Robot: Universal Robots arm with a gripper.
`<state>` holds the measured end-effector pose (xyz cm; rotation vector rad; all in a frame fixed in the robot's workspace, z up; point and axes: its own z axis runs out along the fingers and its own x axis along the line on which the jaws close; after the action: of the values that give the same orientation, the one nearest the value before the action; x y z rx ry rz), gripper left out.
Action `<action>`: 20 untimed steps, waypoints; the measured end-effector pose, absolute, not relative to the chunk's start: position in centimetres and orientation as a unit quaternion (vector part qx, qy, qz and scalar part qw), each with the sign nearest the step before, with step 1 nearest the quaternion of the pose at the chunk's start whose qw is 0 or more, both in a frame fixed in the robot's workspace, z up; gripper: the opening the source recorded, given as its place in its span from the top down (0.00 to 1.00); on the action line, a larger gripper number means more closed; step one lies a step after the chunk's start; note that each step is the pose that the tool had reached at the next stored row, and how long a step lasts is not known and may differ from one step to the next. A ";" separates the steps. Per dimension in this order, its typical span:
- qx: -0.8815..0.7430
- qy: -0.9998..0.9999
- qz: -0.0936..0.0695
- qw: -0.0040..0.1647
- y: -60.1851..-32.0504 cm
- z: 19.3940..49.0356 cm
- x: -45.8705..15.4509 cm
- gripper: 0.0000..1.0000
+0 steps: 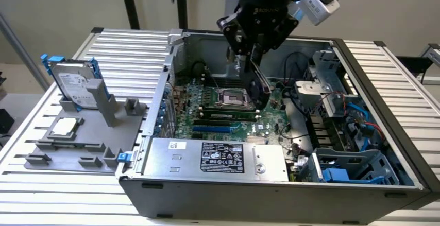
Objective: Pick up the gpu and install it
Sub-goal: 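Insert the gpu into the slot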
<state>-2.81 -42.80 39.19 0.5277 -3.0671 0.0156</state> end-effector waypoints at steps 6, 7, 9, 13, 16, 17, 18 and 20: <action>0.223 -0.975 0.006 0.014 -42.8 38.8 -2.8 0.74; 0.232 -0.973 0.006 0.014 -42.8 38.8 -2.8 0.74; 0.250 -0.968 0.006 0.014 -42.8 38.7 -2.8 0.74; 0.285 -0.958 0.007 0.014 -42.8 38.4 -2.8 0.74; 0.311 -0.950 0.007 0.014 -42.8 38.2 -2.8 0.74; 0.320 -0.947 0.007 0.014 -42.8 38.2 -2.8 0.74; 0.328 -0.945 0.007 0.014 -42.8 38.1 -2.8 0.74; 0.346 -0.938 0.008 0.013 -42.8 38.0 -2.8 0.74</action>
<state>-2.81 -42.79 38.00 1.0764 -2.9226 0.0236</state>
